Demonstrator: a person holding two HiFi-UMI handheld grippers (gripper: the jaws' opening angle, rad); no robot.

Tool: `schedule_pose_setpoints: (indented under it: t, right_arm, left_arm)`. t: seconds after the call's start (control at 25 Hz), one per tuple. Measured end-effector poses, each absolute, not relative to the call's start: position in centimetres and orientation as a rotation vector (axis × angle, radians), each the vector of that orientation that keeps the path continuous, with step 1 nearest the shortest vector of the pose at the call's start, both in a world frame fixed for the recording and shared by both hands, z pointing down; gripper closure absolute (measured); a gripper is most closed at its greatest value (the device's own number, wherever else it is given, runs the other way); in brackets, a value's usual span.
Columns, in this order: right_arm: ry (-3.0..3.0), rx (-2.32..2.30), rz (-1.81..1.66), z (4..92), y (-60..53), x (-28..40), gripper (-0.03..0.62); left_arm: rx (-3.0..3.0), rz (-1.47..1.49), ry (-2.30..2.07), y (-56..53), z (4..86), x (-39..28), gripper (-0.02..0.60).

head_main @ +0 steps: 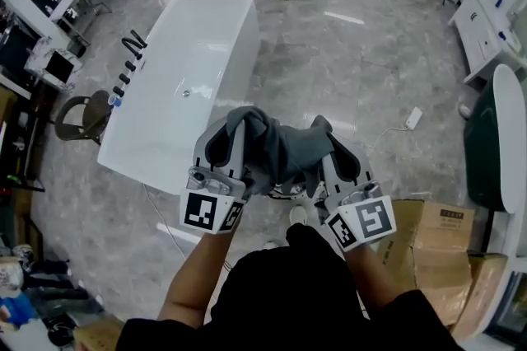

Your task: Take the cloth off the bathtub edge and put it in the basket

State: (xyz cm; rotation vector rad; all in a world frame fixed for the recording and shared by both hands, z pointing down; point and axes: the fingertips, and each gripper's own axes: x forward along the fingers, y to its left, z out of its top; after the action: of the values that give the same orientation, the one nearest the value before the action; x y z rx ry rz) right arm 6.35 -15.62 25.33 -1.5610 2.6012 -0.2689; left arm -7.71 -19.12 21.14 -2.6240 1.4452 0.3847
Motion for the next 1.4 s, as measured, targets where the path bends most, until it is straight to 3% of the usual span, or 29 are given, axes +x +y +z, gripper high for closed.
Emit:
schedule_pose_setpoints:
  t: [0.6,1.4]
  right_arm:
    - [2.745,-1.428,-0.393,31.6,-22.2,8.5,0.557]
    - [2.733,-1.651,-0.599,45.1,-26.4,9.3,0.557]
  left_arm:
    - [-2.608,0.264,1.619,-25.4,27.5,-4.5,0.563]
    - [-2.821,0.055,1.725,-28.3,42.2,-5.0,0.563]
